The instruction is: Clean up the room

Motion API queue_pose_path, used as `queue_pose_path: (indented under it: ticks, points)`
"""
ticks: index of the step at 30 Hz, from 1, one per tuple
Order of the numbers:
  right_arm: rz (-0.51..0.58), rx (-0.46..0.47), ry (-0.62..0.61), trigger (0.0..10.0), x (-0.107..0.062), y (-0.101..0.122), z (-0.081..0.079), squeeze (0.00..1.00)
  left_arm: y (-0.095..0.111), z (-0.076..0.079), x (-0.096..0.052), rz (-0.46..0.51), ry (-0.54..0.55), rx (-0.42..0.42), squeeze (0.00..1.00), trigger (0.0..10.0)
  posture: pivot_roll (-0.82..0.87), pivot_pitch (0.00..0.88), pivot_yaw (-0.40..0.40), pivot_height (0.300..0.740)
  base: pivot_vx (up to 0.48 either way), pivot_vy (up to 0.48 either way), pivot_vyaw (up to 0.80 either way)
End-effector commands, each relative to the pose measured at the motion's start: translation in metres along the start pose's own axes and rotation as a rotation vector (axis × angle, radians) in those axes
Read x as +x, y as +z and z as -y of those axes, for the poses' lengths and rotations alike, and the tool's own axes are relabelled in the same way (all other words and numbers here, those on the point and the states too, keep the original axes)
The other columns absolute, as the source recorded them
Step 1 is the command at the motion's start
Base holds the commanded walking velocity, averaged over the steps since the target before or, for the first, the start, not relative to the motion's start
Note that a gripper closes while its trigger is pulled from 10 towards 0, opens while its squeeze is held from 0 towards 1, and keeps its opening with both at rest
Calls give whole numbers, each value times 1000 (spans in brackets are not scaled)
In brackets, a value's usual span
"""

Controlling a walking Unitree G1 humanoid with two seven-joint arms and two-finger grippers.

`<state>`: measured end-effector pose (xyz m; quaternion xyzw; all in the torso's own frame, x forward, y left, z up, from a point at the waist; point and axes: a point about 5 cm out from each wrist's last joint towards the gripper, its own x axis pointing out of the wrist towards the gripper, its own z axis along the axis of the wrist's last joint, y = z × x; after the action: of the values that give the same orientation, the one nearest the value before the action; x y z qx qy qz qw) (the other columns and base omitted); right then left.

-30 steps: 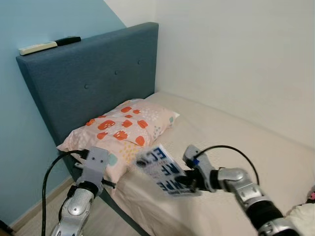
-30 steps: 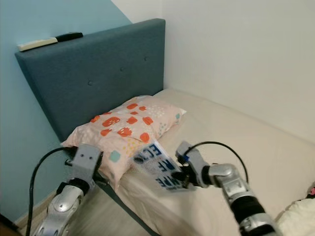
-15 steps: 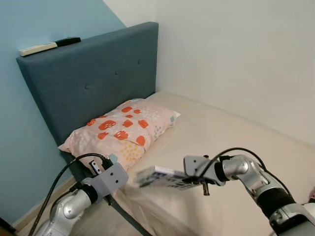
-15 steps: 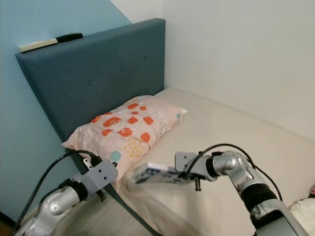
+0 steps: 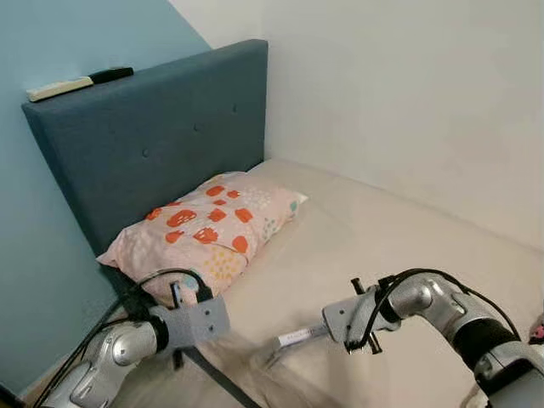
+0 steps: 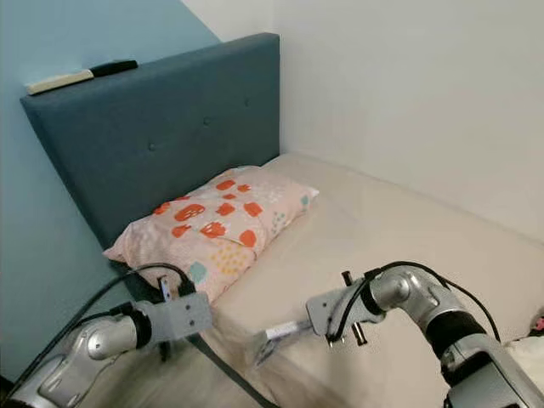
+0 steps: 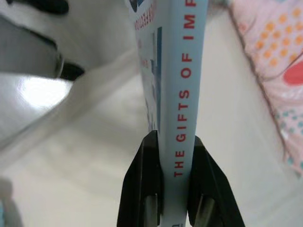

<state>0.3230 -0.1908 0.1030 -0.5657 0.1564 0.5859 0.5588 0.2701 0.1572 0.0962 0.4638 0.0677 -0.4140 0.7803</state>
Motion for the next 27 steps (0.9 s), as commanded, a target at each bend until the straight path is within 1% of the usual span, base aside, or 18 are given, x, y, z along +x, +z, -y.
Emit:
queue_pose_path:
  ticks: [1, 2, 3, 4, 5, 6, 8, 10, 12, 13, 14, 16, 18, 19, 20, 23, 26, 27]
  points:
    - [-49, -27, -11, 10000, -1, -4, 3, 0, 1, 2, -3, -28, -83, 44, 0, 10000, -38, 46, -24, 740, 0, 0, 0]
    - [-49, -27, -11, 10000, -1, -4, 3, 0, 1, 2, -3, -28, -83, 44, 0, 10000, -38, 46, -24, 740, 0, 0, 0]
    - [-81, -40, -11, 10000, 2, -8, 1, 0, 5, 0, -7, -18, -134, 50, 1000, 10000, -36, 43, -28, 740, 0, 0, 0]
    - [-87, -39, -6, 10000, 3, -9, 0, 0, 9, -1, -8, -2, -149, 13, 1000, 10000, -33, 44, -33, 740, 0, 0, 0]
    - [-87, -39, -6, 10000, 3, -9, 0, 0, 9, -1, -8, -2, -149, 13, 1000, 10000, -33, 44, -33, 740, 0, 0, 0]
    - [-101, -54, 4, 10000, 6, -9, -2, 0, 17, -3, -7, 48, -164, -66, 1000, 10000, -30, 46, -37, 740, 0, 0, 0]
    - [-107, -62, 8, 10000, 7, -9, -3, 0, 20, -4, -6, 66, -167, -86, 1000, 10000, -30, 46, -37, 740, 0, 0, 0]
    - [-104, -85, 17, 10000, 13, -5, -2, 0, 25, -2, 0, 75, -203, -129, 1000, 10000, -31, 50, -37, 740, 0, 0, 0]
    - [-105, -92, 16, 10000, 15, -4, -1, 0, 25, -1, 2, 74, -216, -142, 1000, 10000, -31, 50, -37, 740, 0, 0, 0]
    - [-105, -118, 1, 10000, 19, 1, 3, 0, 26, 0, 6, 44, -249, -109, 1000, 10000, -33, 51, -33, 740, 0, 0, 0]
    - [-105, -118, 1, 10000, 19, 1, 3, 0, 26, 0, 6, 44, -249, -109, 1000, 10000, -33, 51, -33, 740, 0, 0, 0]
    - [-111, -160, -10, 10000, 25, 9, 12, 0, 22, 3, 10, -26, -302, -74, 1000, 10000, -39, 57, -25, 740, 0, 0, 0]
    - [-113, -166, -13, 10000, 26, 10, 14, 0, 21, 3, 11, -42, -318, -73, 1000, 10000, -39, 57, -25, 740, 0, 0, 0]
    - [-120, -180, -18, 10000, 27, 12, 16, 0, 21, 4, 10, -61, -338, -97, 1000, 10000, -36, 60, -26, 740, 0, 0, 0]
    - [-120, -180, -18, 10000, 27, 12, 16, 0, 21, 4, 10, -61, -338, -97, 1000, 10000, -36, 60, -26, 740, 0, 0, 0]
    - [-122, -201, -36, 10000, 30, 17, 24, 0, 20, 9, 8, -108, -389, -135, 1000, 10000, -33, 62, -27, 740, 0, 0, 0]
    - [-123, -207, -39, 10000, 31, 19, 25, 0, 20, 10, 8, -118, -397, -145, 1000, 10000, -33, 62, -27, 740, 0, 0, 0]
    - [-125, -228, -52, 10000, 33, 24, 30, 0, 16, 11, 14, -172, -351, -167, 1000, 10000, -37, 66, -25, 740, 0, 0, 0]
